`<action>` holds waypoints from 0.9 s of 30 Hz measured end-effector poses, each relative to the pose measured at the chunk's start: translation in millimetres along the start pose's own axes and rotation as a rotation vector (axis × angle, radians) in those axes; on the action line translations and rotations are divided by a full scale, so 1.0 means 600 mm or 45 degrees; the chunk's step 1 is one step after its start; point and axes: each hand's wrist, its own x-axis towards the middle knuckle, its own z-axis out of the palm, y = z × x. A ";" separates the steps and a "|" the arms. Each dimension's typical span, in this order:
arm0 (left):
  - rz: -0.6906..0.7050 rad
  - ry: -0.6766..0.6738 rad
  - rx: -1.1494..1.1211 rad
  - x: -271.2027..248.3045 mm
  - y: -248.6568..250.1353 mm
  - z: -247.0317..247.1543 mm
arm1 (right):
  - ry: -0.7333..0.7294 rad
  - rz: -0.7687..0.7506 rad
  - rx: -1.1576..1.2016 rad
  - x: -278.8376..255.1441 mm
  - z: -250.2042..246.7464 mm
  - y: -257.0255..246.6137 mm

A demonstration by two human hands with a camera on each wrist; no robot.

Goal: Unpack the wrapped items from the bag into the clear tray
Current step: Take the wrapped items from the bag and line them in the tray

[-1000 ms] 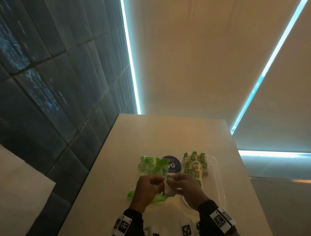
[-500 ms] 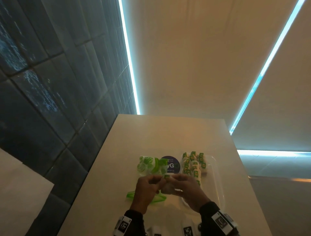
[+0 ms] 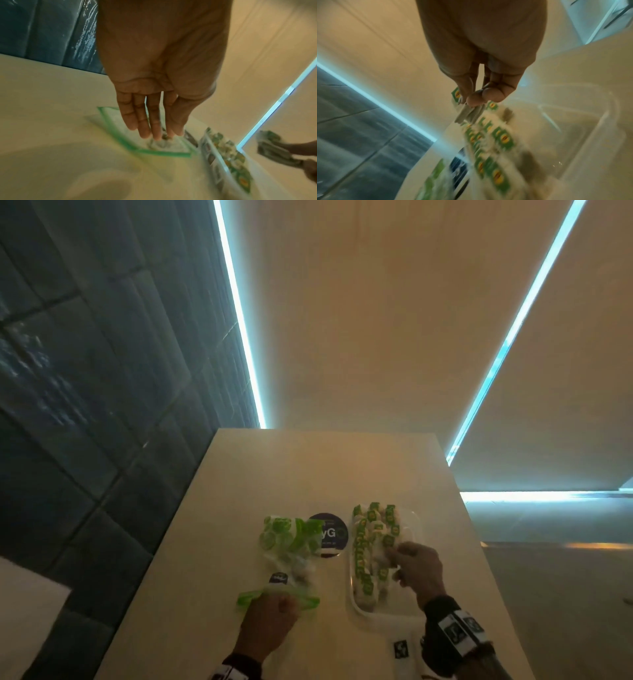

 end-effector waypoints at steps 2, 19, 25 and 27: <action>0.004 0.014 0.158 0.005 -0.047 0.009 | 0.101 0.008 -0.067 0.036 -0.022 0.007; 0.037 0.019 0.538 0.035 -0.037 0.036 | 0.050 0.105 -0.661 0.149 0.020 0.037; 0.009 0.050 0.571 0.035 -0.033 0.040 | 0.142 0.135 -0.481 0.145 0.042 0.059; 0.014 0.071 0.586 0.031 -0.028 0.044 | 0.106 0.117 -0.442 0.143 0.046 0.066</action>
